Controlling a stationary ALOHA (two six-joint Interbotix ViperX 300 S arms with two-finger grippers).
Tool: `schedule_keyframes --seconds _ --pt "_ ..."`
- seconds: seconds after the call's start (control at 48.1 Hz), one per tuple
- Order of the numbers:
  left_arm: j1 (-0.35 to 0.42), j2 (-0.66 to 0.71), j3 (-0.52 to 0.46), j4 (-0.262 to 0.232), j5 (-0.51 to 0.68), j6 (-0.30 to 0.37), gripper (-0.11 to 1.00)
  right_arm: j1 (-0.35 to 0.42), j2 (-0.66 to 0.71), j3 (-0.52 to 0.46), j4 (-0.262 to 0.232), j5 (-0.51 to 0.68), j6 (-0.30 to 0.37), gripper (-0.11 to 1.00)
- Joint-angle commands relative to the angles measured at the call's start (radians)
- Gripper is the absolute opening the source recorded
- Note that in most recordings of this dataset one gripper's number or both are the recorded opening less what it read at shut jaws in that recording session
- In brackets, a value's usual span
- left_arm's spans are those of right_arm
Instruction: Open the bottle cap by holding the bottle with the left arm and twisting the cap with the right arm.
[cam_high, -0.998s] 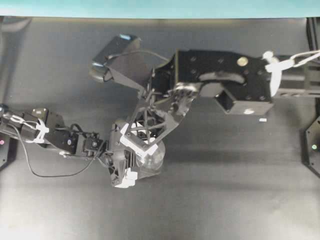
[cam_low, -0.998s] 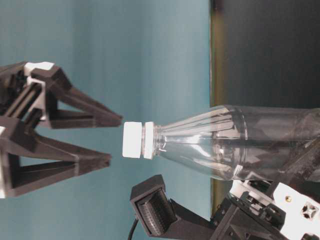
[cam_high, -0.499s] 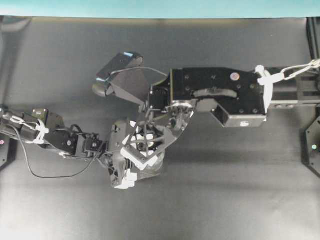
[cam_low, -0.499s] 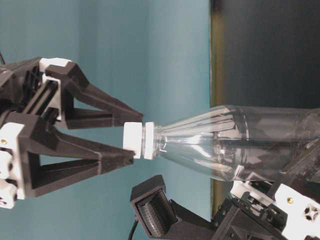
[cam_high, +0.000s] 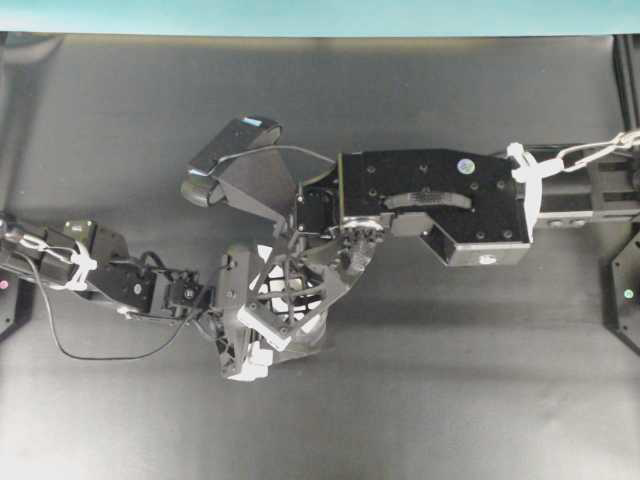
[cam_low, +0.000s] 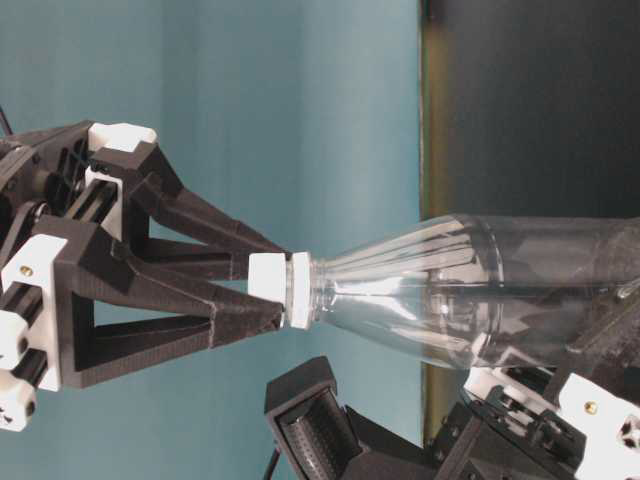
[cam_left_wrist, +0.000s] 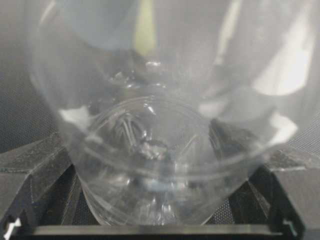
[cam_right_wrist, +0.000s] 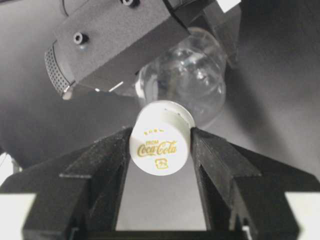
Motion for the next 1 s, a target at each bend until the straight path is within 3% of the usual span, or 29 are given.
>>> schedule_keyframes --seconds 0.0,0.145,0.457,0.769,0.977 --pt "-0.003 -0.005 -0.011 0.003 0.000 0.002 0.89 0.018 -0.005 -0.006 0.003 0.011 -0.034 0.38" --pt "-0.003 -0.005 -0.009 0.003 0.000 0.002 0.89 0.014 -0.005 -0.009 0.003 0.031 -0.147 0.38" --pt "-0.003 -0.006 -0.008 0.003 0.000 0.002 0.89 0.015 0.008 -0.048 -0.002 0.080 -0.511 0.38" --pt "-0.002 -0.006 -0.011 0.003 0.003 0.006 0.89 0.017 0.011 -0.052 -0.028 0.149 -0.948 0.38" --pt "-0.003 -0.006 -0.012 0.003 0.003 0.003 0.89 0.018 0.011 -0.051 -0.044 0.118 -1.115 0.38"
